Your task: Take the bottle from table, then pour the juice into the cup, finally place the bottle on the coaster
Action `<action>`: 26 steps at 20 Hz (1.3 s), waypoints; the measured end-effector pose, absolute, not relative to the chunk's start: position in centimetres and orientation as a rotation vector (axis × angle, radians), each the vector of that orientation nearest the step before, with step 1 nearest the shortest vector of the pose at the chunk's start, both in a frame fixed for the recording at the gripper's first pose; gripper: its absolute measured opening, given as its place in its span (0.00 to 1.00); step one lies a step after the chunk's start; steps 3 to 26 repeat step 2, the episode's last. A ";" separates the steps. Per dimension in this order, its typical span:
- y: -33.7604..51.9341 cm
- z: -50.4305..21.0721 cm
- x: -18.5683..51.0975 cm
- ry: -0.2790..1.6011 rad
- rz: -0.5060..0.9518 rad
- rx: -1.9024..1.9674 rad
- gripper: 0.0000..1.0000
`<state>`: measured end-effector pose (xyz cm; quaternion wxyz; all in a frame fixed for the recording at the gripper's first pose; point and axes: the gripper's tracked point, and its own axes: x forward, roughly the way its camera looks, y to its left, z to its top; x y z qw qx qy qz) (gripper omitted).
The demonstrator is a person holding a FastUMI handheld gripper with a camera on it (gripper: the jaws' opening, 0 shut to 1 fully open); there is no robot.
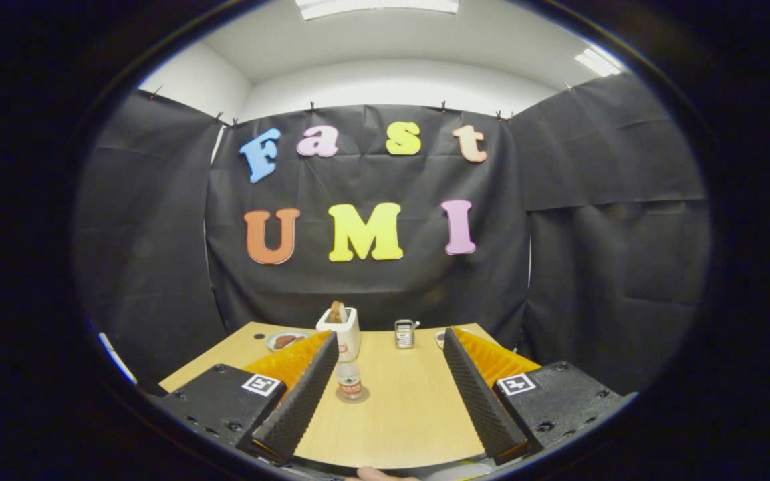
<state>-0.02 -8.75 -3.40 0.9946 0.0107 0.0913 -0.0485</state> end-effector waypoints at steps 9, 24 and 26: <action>-7.9 -2.7 -0.5 0.157 -0.070 0.021 1.00; -7.9 -2.7 -0.5 0.157 -0.070 0.021 1.00; -7.9 -2.7 -0.5 0.157 -0.070 0.021 1.00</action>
